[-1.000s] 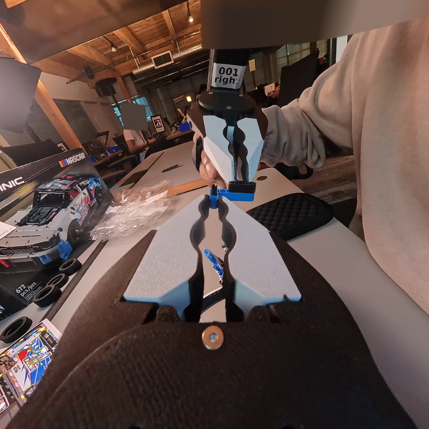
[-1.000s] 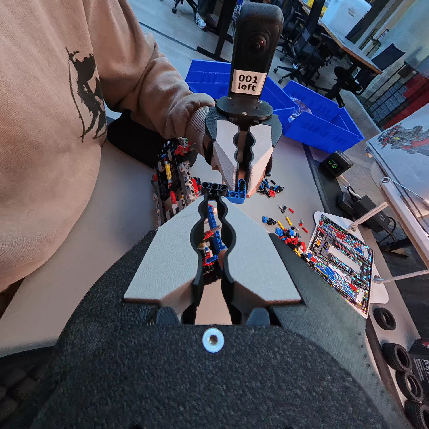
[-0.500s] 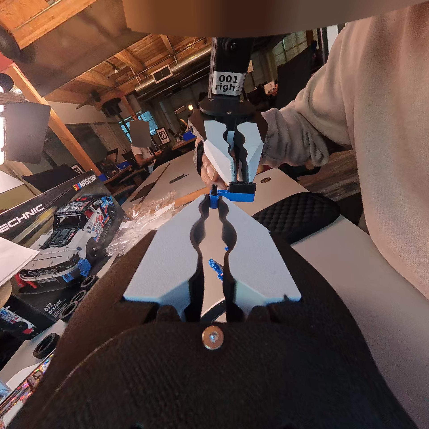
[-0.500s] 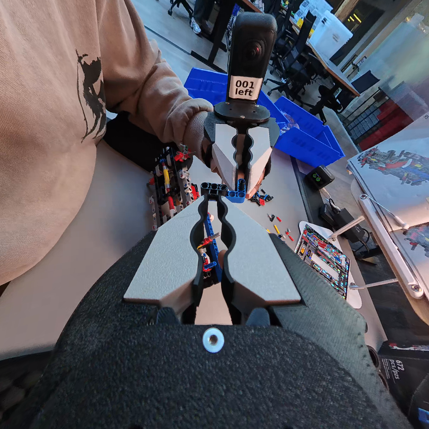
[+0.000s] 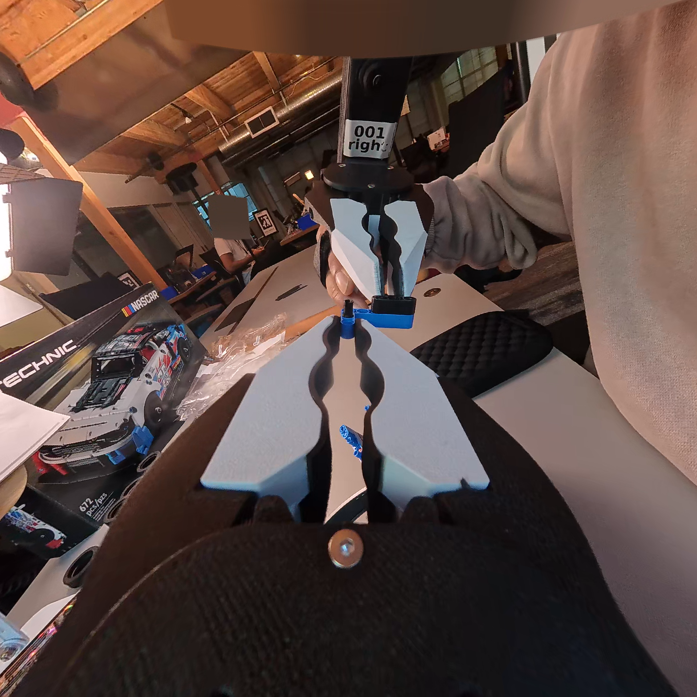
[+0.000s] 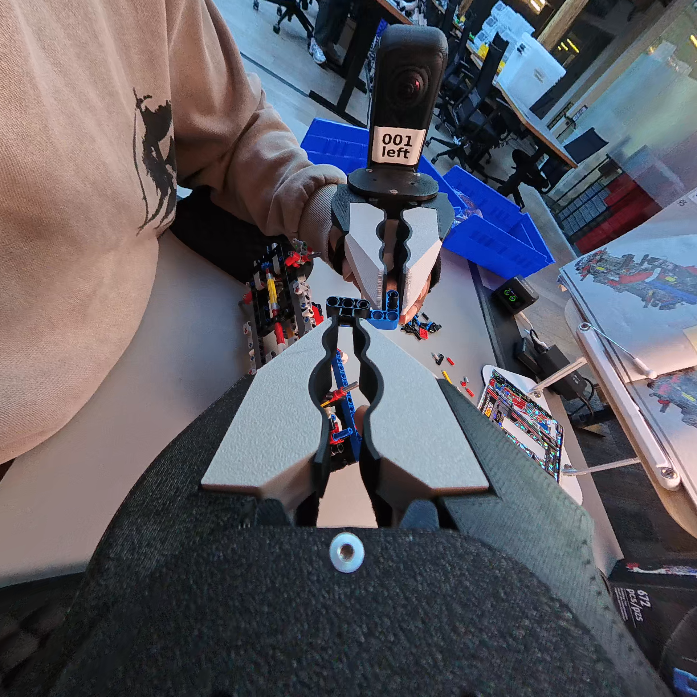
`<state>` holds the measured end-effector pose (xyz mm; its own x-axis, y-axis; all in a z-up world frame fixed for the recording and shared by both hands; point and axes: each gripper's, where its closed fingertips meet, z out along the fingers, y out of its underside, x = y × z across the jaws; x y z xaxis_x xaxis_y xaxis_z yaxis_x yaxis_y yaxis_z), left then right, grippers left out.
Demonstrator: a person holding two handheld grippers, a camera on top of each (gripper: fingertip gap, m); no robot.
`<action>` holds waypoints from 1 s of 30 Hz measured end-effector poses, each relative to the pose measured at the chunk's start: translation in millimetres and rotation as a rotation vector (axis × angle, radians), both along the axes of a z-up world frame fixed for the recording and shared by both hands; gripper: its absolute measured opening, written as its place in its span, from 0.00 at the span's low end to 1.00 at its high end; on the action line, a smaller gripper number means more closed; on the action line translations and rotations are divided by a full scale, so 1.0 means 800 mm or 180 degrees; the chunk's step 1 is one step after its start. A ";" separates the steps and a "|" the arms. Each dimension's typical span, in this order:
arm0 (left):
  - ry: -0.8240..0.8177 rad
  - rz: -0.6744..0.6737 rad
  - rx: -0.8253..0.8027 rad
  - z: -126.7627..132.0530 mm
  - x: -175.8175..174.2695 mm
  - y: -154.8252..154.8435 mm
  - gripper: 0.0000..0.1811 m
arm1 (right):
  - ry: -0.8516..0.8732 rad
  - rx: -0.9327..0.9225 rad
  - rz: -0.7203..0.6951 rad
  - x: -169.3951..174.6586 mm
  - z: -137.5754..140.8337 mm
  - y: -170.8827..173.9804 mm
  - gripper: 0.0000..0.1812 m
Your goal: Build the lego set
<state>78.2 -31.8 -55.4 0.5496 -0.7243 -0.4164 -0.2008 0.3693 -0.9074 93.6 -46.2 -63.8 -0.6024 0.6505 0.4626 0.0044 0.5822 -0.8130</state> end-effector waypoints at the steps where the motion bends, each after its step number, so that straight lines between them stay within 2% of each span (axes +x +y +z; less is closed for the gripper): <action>1: -0.0004 -0.0004 -0.0005 0.000 0.000 0.000 0.03 | -0.0003 -0.0003 0.0007 0.000 0.000 0.000 0.03; 8: -0.0014 0.0029 -0.0010 -0.002 -0.001 0.001 0.03 | -0.0015 -0.0026 -0.0011 0.000 -0.001 0.000 0.03; 11: -0.0090 0.0247 -0.0185 -0.007 -0.008 0.018 0.03 | -0.0063 -0.0182 -0.0254 -0.007 -0.002 0.016 0.04; 13: -0.0171 0.0542 -0.0456 -0.018 -0.021 0.039 0.03 | -0.0165 -0.0556 -0.0413 -0.009 -0.004 0.027 0.17; 15: -0.0359 0.0697 -0.0798 -0.028 -0.030 0.054 0.03 | -0.0170 -0.0850 -0.0665 -0.014 -0.009 0.042 0.21; 19: -0.0706 0.0733 -0.1509 -0.044 -0.033 0.071 0.03 | 0.0068 -0.0803 -0.0977 -0.021 -0.023 0.055 0.18; 22: -0.0921 0.0713 -0.1952 -0.054 -0.033 0.080 0.03 | 0.0041 -0.0771 -0.1109 -0.024 -0.028 0.064 0.18; 24: -0.1026 0.0693 -0.2186 -0.062 -0.031 0.085 0.03 | 0.0033 -0.0700 -0.1213 -0.026 -0.030 0.075 0.15; 27: -0.1136 0.0619 -0.2429 -0.074 -0.025 0.088 0.03 | -0.0032 -0.0554 -0.1223 -0.026 -0.039 0.082 0.12; 30: -0.1117 0.0587 -0.2453 -0.080 -0.021 0.088 0.03 | -0.0088 -0.0563 -0.1144 -0.025 -0.046 0.084 0.05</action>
<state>61.4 38.4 -119.5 0.6909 -0.6213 0.3696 0.1416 -0.3851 -0.9120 73.6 20.8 -100.9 -0.3326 0.8901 0.3115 0.2054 0.3908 -0.8973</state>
